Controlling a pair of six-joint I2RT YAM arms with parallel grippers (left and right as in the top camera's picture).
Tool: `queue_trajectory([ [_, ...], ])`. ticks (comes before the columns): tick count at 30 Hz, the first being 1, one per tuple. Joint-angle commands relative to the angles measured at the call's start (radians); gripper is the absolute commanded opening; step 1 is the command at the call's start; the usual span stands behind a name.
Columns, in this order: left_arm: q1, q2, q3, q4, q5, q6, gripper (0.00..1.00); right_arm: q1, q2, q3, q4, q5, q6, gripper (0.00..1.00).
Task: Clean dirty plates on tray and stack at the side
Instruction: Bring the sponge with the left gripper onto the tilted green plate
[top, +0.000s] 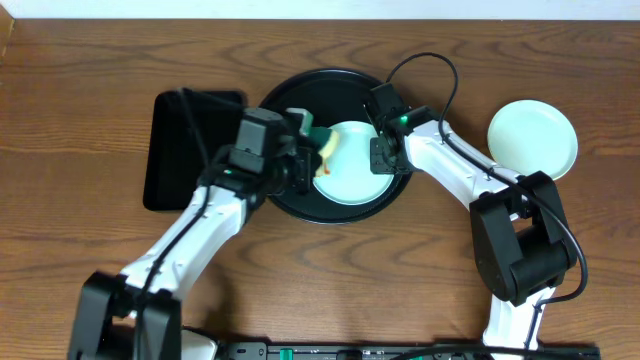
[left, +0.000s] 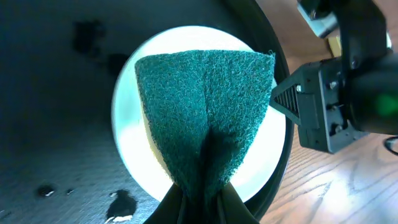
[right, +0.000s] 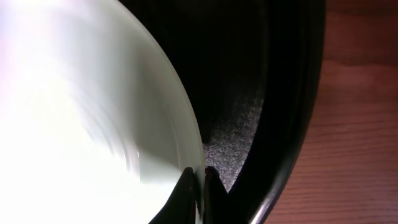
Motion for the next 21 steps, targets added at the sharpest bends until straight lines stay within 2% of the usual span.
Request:
queue_trajectory([
  [1,-0.031,0.042,-0.003,0.022,-0.023,-0.003,0.08,0.008,0.003,-0.008,-0.001,-0.014,0.006,0.01],
  [11,-0.112,0.134,-0.003,0.024,-0.176,-0.002,0.08,0.008,0.003,-0.008,0.003,-0.014,0.006,0.01],
  [21,-0.134,0.229,-0.003,0.061,-0.221,-0.002,0.08,0.008,0.003,-0.008,0.003,-0.014,0.006,0.01],
])
